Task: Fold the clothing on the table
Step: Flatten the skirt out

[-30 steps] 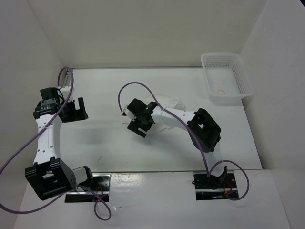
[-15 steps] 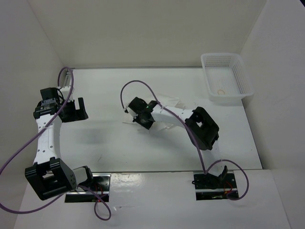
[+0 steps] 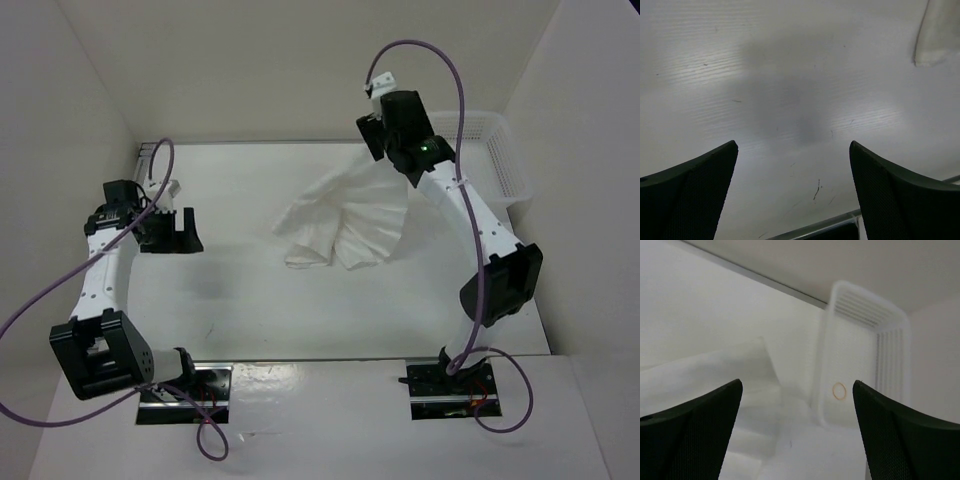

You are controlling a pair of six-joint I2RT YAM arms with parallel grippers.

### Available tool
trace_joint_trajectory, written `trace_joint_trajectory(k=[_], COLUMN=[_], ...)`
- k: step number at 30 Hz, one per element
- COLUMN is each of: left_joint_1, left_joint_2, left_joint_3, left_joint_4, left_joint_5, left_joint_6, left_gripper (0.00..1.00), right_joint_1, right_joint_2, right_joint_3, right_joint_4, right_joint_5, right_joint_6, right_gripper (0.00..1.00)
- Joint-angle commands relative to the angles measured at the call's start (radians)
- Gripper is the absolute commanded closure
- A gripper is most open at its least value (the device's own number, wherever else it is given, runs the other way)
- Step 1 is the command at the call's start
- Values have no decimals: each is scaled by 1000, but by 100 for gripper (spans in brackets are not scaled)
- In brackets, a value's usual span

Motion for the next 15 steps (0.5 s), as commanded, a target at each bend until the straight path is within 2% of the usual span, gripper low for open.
trace_joint_trajectory(k=[1, 4, 8, 15], left_joint_1=[-40, -92, -178, -412], left_joint_2=[33, 59, 118, 352], left_joint_3=[-4, -4, 21, 139], left_joint_4=[14, 36, 85, 120], left_joint_5=[98, 98, 98, 121], left_joint_6=[76, 100, 91, 91], left_gripper=[3, 3, 3, 5], right_joint_1=[-34, -57, -77, -165], right_joint_2=[63, 72, 26, -121], right_joint_3=[-112, -124, -167, -278], right_joint_4=[131, 109, 89, -10], right_joint_5=[229, 190, 134, -15], right_joint_6=[-48, 15, 6, -15], right_gripper=[1, 1, 1, 1])
